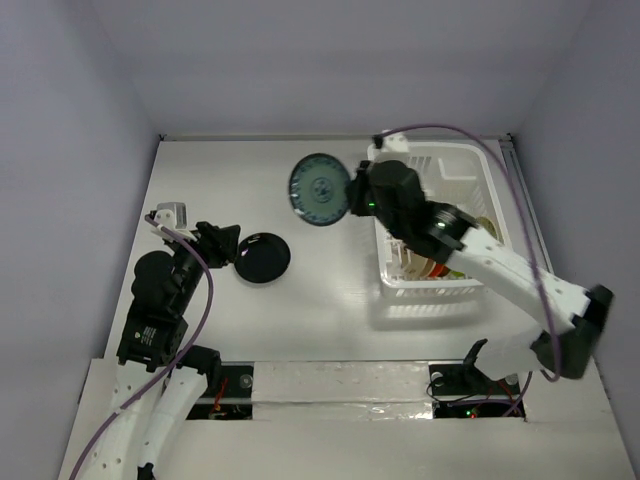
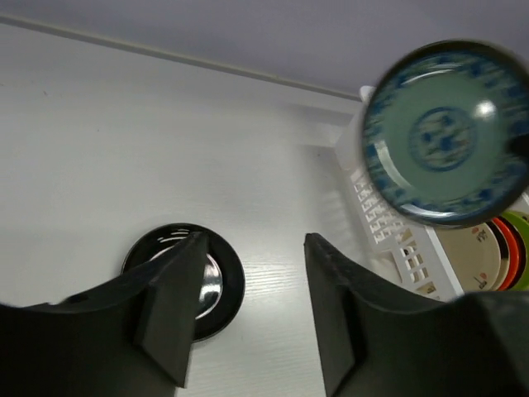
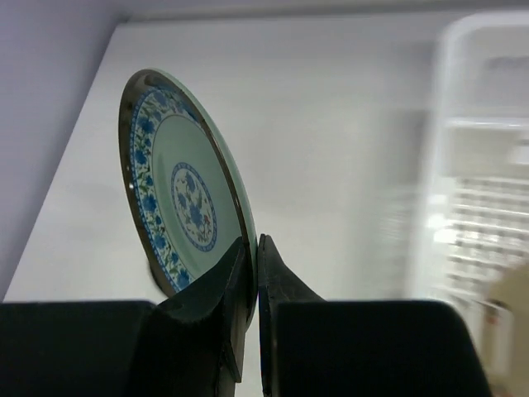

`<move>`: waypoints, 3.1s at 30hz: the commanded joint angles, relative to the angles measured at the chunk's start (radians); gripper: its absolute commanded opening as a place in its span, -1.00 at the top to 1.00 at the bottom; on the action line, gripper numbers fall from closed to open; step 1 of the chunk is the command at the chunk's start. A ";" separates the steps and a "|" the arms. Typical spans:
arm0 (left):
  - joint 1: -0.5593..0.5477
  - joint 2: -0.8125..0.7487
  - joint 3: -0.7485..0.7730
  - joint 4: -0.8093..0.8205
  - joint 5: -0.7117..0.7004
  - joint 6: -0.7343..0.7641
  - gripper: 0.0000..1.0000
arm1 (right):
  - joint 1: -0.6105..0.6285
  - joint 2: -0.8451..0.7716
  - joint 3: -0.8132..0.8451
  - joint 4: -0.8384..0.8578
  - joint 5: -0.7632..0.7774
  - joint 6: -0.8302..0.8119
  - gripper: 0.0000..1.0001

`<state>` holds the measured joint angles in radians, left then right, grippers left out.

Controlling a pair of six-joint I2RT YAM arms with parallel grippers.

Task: Unload the plates from the dish rack

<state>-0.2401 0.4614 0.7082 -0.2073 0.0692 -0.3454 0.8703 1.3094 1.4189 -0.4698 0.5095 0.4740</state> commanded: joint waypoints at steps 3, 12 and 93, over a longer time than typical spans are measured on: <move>0.007 -0.012 0.045 0.016 -0.060 -0.006 -0.14 | 0.053 0.293 0.084 0.324 -0.337 0.057 1.00; 0.007 -0.015 0.048 0.006 -0.098 -0.004 -0.19 | 0.053 0.593 0.161 0.454 -0.502 0.204 1.00; 0.007 -0.017 0.034 0.042 0.023 0.011 0.46 | -0.337 -0.075 -0.310 -0.286 0.139 0.045 0.20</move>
<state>-0.2401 0.4473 0.7097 -0.2211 0.0761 -0.3447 0.5369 1.2507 1.0473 -0.7349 0.6025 0.5304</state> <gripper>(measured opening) 0.267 0.397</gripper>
